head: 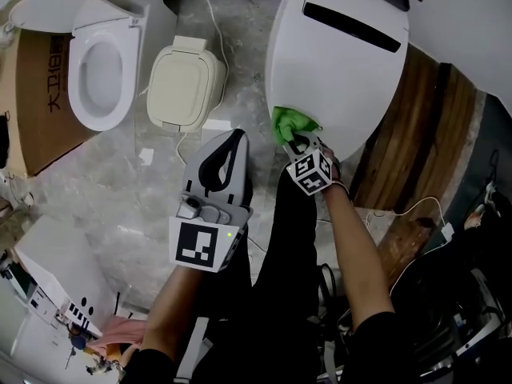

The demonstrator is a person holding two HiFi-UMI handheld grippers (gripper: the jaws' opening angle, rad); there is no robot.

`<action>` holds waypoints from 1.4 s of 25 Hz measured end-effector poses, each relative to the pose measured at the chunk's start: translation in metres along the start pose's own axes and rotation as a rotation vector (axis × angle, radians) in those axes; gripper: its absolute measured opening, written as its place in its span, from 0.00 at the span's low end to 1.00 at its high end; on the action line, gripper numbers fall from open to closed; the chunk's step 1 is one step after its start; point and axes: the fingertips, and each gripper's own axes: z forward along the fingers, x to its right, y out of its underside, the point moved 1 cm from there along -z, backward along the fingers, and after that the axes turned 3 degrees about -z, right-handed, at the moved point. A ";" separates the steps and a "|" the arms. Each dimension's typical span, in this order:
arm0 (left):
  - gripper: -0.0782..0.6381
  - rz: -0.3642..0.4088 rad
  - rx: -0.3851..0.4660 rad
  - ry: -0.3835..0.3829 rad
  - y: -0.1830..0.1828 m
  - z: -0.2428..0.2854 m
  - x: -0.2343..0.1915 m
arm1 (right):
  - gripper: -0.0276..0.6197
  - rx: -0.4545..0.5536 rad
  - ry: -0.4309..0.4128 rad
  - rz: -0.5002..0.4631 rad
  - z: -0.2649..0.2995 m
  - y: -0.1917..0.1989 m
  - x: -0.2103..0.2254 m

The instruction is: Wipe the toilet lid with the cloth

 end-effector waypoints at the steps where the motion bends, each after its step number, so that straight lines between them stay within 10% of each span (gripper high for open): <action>1: 0.12 0.002 0.002 0.003 0.001 -0.004 -0.004 | 0.17 0.005 0.013 0.013 0.001 0.000 -0.004; 13: 0.12 -0.018 0.017 0.055 -0.003 -0.039 -0.034 | 0.17 -0.088 -0.048 -0.003 0.011 -0.007 -0.051; 18: 0.12 -0.022 0.020 0.079 -0.013 -0.045 -0.036 | 0.17 0.089 0.019 0.079 -0.018 -0.056 -0.042; 24: 0.12 -0.025 0.033 0.054 -0.026 -0.031 -0.043 | 0.18 0.292 0.191 0.124 -0.067 -0.128 0.028; 35: 0.12 -0.040 0.045 -0.035 -0.055 0.026 -0.049 | 0.18 0.266 0.374 0.076 -0.069 -0.202 0.213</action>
